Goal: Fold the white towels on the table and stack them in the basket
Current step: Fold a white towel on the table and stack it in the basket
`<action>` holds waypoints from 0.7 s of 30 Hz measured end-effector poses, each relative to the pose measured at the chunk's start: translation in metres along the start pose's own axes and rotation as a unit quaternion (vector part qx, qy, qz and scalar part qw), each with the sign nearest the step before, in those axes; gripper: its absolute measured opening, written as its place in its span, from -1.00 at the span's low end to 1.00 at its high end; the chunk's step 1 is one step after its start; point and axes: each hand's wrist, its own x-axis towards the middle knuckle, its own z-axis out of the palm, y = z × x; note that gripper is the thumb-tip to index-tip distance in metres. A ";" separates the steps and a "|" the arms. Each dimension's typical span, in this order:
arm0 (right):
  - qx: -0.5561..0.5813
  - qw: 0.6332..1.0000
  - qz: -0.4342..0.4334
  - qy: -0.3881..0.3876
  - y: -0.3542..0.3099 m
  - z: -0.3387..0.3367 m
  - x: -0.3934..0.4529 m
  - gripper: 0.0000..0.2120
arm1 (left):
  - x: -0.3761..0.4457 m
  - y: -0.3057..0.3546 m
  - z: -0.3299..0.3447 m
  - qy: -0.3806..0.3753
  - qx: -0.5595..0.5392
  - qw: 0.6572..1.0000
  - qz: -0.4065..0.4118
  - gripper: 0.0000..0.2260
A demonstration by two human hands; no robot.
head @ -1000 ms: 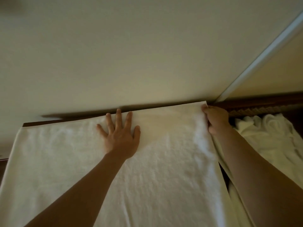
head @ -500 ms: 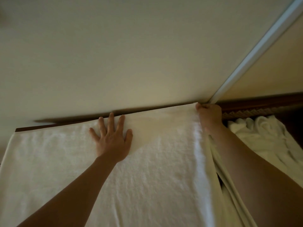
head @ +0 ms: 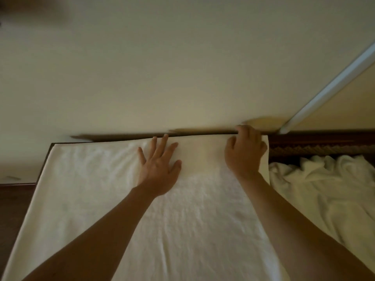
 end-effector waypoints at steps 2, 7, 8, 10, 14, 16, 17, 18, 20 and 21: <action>-0.061 0.982 -0.064 -0.164 -0.015 0.015 -0.024 -0.45 | -0.016 -0.008 0.002 -0.016 0.061 0.998 -0.015 -0.37; -0.126 0.964 -0.073 -0.223 -0.007 0.029 -0.030 -0.32 | -0.036 -0.091 -0.024 -0.014 0.121 0.987 -0.103 -0.32; -0.132 0.964 -0.073 -0.219 -0.006 0.029 -0.028 -0.31 | -0.038 -0.110 -0.032 -0.010 0.119 0.985 -0.123 -0.31; -0.136 0.963 -0.073 -0.220 -0.010 0.030 -0.029 -0.30 | -0.045 -0.151 -0.050 -0.003 0.119 0.980 -0.159 -0.28; -0.134 0.965 -0.072 -0.216 -0.012 0.028 -0.032 -0.30 | -0.059 -0.208 -0.073 0.001 0.107 0.970 -0.217 -0.34; -0.137 0.965 -0.074 -0.210 -0.012 0.028 -0.031 -0.29 | -0.061 -0.222 -0.080 0.007 0.088 0.969 -0.231 -0.36; -0.139 0.965 -0.071 -0.211 -0.012 0.028 -0.031 -0.28 | -0.062 -0.226 -0.082 0.012 0.079 0.970 -0.231 -0.37; -0.141 0.965 -0.068 -0.213 -0.013 0.029 -0.031 -0.28 | -0.063 -0.229 -0.084 0.019 0.072 0.971 -0.228 -0.38; -0.126 0.972 -0.048 -0.195 -0.023 0.030 -0.038 -0.31 | -0.063 -0.232 -0.085 0.037 0.052 0.974 -0.215 -0.40; -0.108 0.979 -0.034 -0.169 -0.032 0.030 -0.046 -0.36 | -0.063 -0.231 -0.084 0.050 0.038 0.975 -0.213 -0.42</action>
